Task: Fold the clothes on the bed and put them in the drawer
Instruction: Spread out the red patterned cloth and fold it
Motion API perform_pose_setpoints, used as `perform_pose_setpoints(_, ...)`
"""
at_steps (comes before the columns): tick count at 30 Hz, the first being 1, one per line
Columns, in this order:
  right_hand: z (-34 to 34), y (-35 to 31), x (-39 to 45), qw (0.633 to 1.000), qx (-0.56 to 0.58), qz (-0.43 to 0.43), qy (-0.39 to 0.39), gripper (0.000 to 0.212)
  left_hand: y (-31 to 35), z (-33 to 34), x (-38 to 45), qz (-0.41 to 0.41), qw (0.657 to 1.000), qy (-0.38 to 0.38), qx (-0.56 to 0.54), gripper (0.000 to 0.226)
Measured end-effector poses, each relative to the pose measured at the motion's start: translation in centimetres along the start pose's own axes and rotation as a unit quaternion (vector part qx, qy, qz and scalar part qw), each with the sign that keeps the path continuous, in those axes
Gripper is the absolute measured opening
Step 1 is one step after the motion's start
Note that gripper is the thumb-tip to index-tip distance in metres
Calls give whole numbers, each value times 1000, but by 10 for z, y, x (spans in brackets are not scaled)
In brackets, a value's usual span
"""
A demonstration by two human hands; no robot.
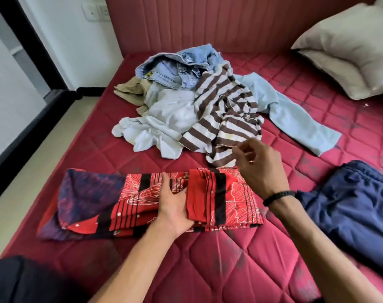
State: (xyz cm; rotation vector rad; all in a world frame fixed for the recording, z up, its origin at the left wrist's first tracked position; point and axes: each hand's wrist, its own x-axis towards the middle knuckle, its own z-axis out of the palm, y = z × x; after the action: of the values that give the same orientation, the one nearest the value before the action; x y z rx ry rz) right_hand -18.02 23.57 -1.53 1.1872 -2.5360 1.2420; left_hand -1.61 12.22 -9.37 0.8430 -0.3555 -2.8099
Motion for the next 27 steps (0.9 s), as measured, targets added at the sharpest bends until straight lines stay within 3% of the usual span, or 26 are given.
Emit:
perform_pose_setpoints(2, 19, 28, -14, 997, -23, -42, -59, 17, -2, 3, 0, 5, 998, 10, 70, 91)
perform_pose_setpoints(5, 54, 58, -41, 963, -145, -99, -203, 49, -12, 6, 11, 91, 963, 88, 237, 23)
perform_pose_setpoints(10, 84, 50, -55, 949, -200, -121, -211, 64, 1, -17, 4, 227, 904, 112, 344, 39)
perform_pose_setpoints(12, 92, 47, -61, 938, -234, -143, -214, 66, 10, -31, -3, 248, 868, 157, 400, 39)
perform_pose_setpoints(15, 97, 46, -67, 922, -270, -145, -237, 69, 22, -50, -6, 234, 863, 200, 401, 37)
perform_pose_setpoints(16, 97, 46, -67, 924, -272, -141, -230, 69, 24, -51, -8, 263, 835, 210, 435, 36)
perform_pose_setpoints(17, 96, 43, -68, 931, -269, -127, -211, 69, 26, -51, -13, 316, 769, 217, 512, 35)
perform_pose_setpoints(18, 94, 45, -67, 944, -260, -93, -179, 68, 26, -51, -19, 375, 677, 222, 593, 35)
perform_pose_setpoints(19, 90, 44, -65, 959, -244, -32, -142, 69, 25, -51, -26, 432, 585, 213, 652, 35)
perform_pose_setpoints(20, 84, 46, -60, 965, -223, 52, -124, 71, 22, -51, -31, 465, 518, 184, 694, 35)
perform_pose_setpoints(21, 75, 48, -54, 960, -201, 144, -130, 72, 20, -51, -35, 464, 486, 154, 724, 33)
perform_pose_setpoints(23, 50, 44, -43, 935, -112, 290, -173, 63, 18, -48, -44, 435, 502, 112, 739, 23)
perform_pose_setpoints(25, 25, 26, -39, 910, 50, 363, -196, 53, 22, -43, -55, 404, 580, 92, 702, 15)
perform_pose_setpoints(27, 14, -4, -39, 907, 126, 354, -189, 56, 35, -30, -67, 364, 676, 83, 635, 19)
